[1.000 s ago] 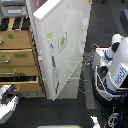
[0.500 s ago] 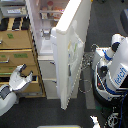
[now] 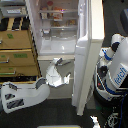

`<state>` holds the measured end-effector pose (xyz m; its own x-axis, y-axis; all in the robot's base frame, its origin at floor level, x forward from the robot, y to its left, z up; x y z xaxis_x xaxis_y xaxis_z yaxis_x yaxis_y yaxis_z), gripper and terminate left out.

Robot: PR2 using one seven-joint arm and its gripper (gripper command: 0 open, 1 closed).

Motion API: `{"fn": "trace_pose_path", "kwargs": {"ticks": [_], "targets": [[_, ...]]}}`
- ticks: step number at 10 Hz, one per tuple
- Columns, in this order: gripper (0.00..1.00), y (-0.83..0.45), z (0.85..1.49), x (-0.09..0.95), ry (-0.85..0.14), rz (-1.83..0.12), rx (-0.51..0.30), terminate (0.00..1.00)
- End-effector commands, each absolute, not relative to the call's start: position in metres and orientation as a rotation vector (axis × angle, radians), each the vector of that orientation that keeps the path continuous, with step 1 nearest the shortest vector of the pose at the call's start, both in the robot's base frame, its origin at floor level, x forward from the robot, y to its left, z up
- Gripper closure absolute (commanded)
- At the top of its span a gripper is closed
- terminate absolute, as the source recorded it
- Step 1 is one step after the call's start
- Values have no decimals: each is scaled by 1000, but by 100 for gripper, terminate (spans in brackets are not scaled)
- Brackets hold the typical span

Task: Opening the fridge

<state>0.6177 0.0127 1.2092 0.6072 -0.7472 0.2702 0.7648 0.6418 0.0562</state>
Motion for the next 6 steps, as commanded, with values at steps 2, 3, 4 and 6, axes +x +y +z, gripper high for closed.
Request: {"fn": "trace_pose_path", "kwargs": {"ticks": [2,3,4,6], "targets": [[0,-422,1414,198,-486,-1658,-276,0],[0,-546,1364,342,-367,-1767,-300,0],[0,-570,1309,440,-329,-1717,-212,0],[0,-684,1220,528,-281,-1703,-172,0]]}}
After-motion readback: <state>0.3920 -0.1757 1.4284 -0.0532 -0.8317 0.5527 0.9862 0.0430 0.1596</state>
